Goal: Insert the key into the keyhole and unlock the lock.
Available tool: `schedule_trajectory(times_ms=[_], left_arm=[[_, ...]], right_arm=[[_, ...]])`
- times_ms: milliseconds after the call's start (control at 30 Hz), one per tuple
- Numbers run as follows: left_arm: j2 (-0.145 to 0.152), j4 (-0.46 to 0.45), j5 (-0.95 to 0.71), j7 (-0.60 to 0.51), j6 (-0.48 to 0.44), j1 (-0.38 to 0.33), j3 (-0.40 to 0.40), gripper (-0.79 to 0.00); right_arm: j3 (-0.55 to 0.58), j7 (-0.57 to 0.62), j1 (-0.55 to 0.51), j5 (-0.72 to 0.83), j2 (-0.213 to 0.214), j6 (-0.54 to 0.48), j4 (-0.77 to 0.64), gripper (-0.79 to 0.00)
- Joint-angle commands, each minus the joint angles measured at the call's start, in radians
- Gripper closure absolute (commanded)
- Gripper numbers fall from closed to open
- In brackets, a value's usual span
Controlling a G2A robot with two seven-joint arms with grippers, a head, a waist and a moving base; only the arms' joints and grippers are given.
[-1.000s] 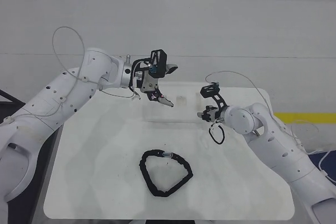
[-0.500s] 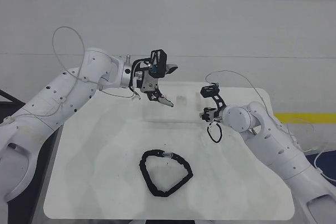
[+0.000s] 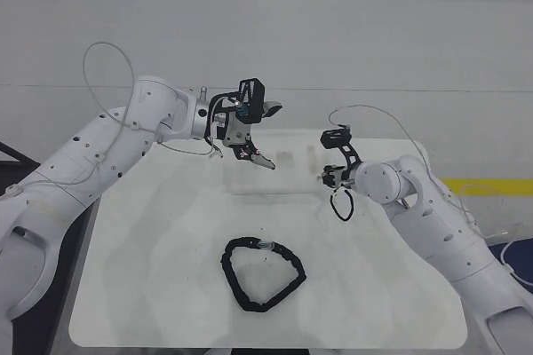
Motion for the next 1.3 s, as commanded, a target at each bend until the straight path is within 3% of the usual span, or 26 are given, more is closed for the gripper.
schedule_trajectory(times_ms=[0,233,533,767,933,1267], left_arm=[[0.0,0.0,0.0,0.0,0.0,0.0,0.0,-0.785],[0.0,0.0,0.0,0.0,0.0,0.0,0.0,-0.785],[0.0,0.0,0.0,0.0,0.0,0.0,0.0,-0.785],[0.0,0.0,0.0,0.0,0.0,0.0,0.0,-0.785],[0.0,0.0,0.0,0.0,0.0,0.0,0.0,-0.785],[0.0,0.0,0.0,0.0,0.0,0.0,0.0,-0.785]], right_arm=[[0.032,0.014,-0.013,0.009,0.008,0.004,-0.02,0.0],[0.205,0.039,-0.12,0.098,0.053,-0.034,-0.138,0.0],[0.485,0.101,-0.323,0.264,0.115,-0.164,-0.354,0.0],[0.637,0.137,-0.433,0.345,0.142,-0.226,-0.492,0.0],[0.709,0.133,-0.488,0.406,0.152,-0.291,-0.533,0.0],[0.732,0.132,-0.51,0.407,0.16,-0.292,-0.554,0.0]])
